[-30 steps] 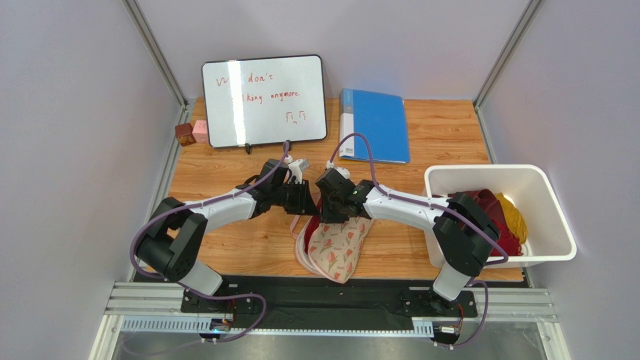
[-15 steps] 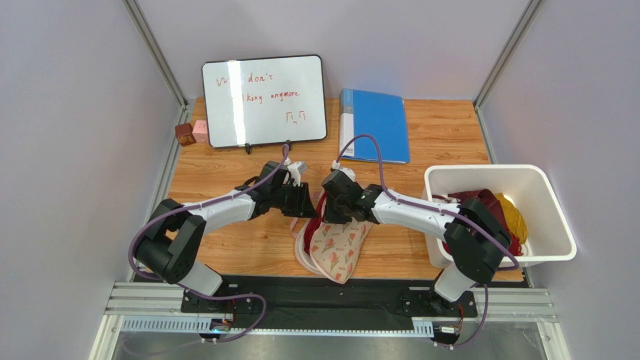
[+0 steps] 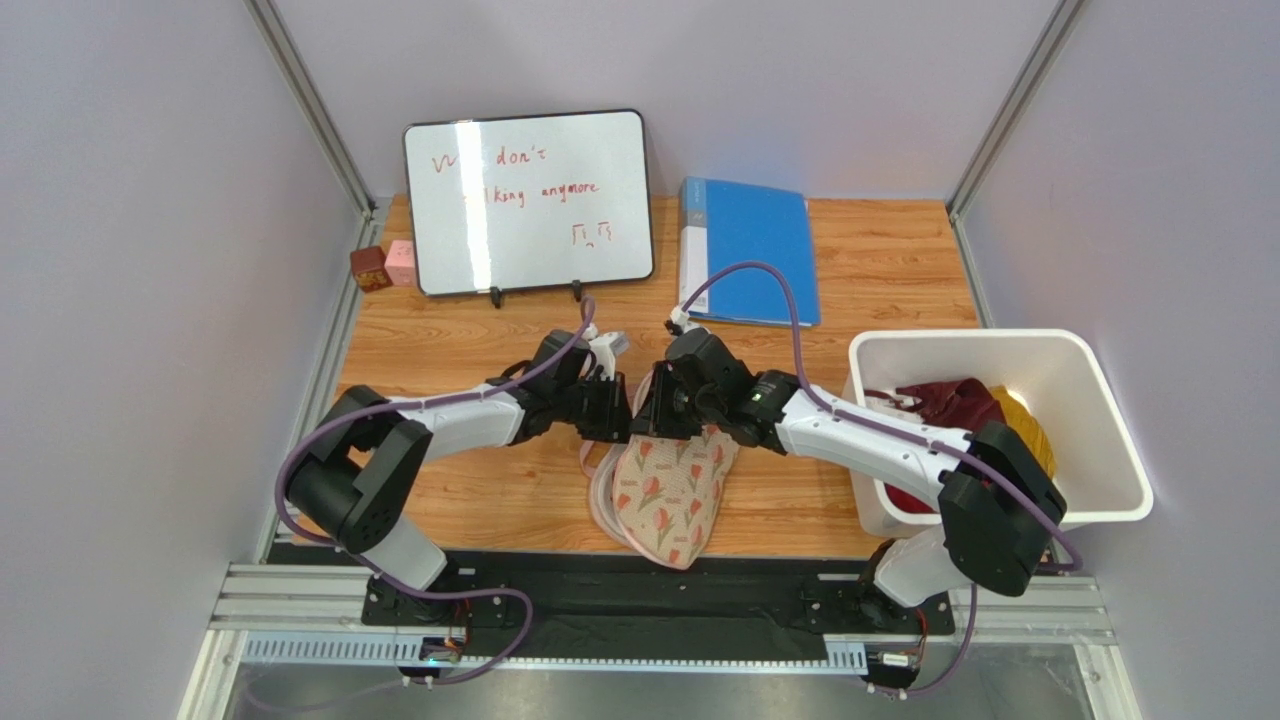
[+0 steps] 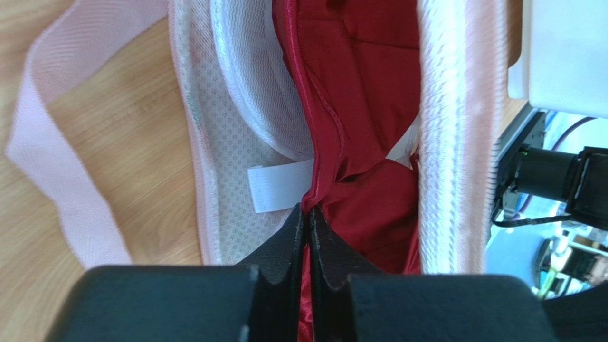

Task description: Place the bra in the laundry bag and zip it closed

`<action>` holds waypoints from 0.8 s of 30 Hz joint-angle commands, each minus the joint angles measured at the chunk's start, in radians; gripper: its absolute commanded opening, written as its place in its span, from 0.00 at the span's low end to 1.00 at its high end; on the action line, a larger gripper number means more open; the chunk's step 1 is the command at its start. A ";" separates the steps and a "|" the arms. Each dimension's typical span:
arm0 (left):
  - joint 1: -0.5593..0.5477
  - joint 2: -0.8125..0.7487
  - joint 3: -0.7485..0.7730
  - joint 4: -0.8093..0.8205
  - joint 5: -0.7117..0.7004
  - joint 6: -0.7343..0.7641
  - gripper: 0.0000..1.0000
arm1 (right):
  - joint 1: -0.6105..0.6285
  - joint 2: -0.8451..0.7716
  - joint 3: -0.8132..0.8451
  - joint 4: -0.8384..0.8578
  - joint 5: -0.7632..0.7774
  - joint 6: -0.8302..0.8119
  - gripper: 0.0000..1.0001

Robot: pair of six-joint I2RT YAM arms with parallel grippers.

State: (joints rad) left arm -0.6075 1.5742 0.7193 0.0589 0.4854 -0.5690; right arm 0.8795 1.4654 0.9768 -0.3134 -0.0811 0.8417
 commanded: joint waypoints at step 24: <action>-0.017 -0.315 0.085 -0.422 -0.265 0.092 0.81 | -0.071 0.108 0.011 0.204 -0.089 0.049 0.00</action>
State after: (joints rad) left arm -0.6044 1.4040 0.7509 -0.2531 0.2237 -0.5045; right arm 0.8165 1.5902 0.9794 -0.1600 -0.2005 0.8829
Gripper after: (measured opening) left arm 0.712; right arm 0.005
